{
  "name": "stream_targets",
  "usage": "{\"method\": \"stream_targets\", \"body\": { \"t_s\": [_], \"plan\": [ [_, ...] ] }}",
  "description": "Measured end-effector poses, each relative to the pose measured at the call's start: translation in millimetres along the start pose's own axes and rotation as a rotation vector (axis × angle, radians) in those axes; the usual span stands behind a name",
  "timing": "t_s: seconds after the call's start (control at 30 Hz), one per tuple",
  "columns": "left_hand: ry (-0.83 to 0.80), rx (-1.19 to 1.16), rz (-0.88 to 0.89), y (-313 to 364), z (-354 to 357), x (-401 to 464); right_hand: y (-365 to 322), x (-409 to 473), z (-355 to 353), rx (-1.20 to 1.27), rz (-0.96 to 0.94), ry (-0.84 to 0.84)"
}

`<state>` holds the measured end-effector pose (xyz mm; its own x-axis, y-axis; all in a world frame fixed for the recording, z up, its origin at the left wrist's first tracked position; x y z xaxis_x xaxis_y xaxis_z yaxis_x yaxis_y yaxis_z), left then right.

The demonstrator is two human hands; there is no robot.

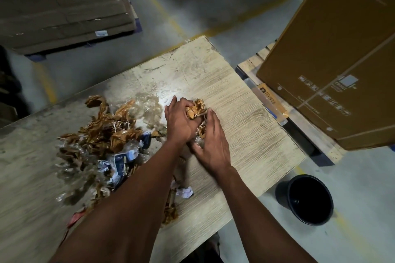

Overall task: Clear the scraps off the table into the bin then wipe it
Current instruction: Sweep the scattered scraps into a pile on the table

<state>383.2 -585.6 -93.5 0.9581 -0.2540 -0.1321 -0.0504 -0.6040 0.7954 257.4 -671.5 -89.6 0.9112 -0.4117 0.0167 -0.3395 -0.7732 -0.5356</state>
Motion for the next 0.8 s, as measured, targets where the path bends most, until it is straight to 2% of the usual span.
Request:
{"method": "stream_targets", "body": {
  "t_s": [0.2, 0.4, 0.53, 0.8],
  "plan": [
    [-0.058, 0.007, 0.081, 9.0, -2.3, -6.8, 3.7, 22.1, -0.9, 0.087, -0.086, -0.015],
    [-0.046, -0.126, -0.123, 13.7, -5.9, -12.8, 6.6, 39.7, -3.9, 0.189, -0.094, -0.043],
    [0.035, -0.261, -0.218, 6.9, -2.9, -15.6, 4.3, 40.1, -5.6, 0.224, -0.091, 0.073],
    [0.148, -0.444, -0.215, 16.7, -4.0, -36.3, -3.3, 42.8, -15.1, 0.592, 0.271, 0.413]
  ]
}}
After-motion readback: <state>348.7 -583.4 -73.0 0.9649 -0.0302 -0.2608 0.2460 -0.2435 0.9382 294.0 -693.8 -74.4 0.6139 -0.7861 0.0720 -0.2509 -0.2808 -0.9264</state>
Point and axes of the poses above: each hand's wrist, its own x-axis towards the middle knuckle, its own z-axis out of the palm, y = z × x, the point moved 7 cm from there along x, towards the middle knuckle, and after that the axes turned 3 degrees about y, right-handed, at the moved point
